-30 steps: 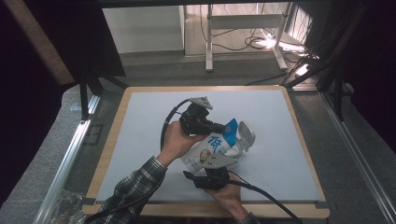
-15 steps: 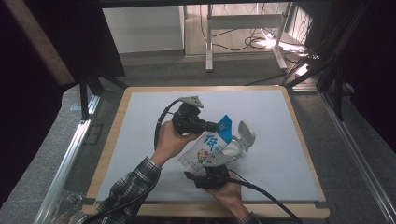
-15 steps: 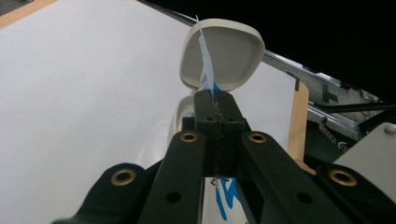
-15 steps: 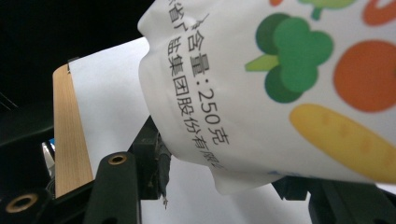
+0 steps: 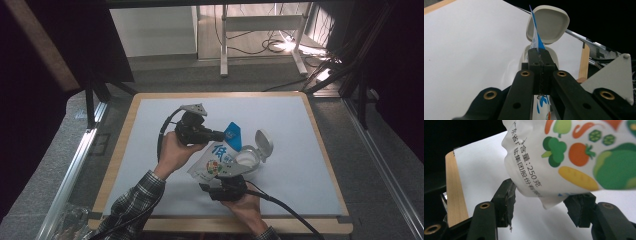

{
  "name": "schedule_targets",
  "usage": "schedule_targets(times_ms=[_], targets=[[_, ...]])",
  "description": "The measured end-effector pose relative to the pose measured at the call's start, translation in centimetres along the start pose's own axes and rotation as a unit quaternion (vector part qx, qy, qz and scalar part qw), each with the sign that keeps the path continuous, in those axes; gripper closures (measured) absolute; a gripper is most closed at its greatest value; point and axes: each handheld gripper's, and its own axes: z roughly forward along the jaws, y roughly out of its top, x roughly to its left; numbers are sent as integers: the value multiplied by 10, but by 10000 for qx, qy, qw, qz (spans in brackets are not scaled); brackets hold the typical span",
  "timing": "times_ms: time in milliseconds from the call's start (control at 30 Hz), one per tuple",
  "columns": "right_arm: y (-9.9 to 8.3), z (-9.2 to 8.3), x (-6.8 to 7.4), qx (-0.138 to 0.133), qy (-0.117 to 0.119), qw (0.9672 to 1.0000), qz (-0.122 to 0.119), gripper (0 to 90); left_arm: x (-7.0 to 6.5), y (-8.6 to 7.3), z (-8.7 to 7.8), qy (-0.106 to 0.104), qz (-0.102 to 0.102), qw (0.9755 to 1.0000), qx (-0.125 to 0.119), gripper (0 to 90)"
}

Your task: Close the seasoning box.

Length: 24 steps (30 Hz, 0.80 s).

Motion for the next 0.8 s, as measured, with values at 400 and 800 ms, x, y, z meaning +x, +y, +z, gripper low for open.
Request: schedule_targets(times_ms=[400,800], targets=[[-1,1,-2,139,-78,9999,22,436,6,-11,-13,34,-55,9999,-145,900],[-2,2,-5,237,-140,9996,108,427,8,-15,-24,85,-98,9996,-244,900]])
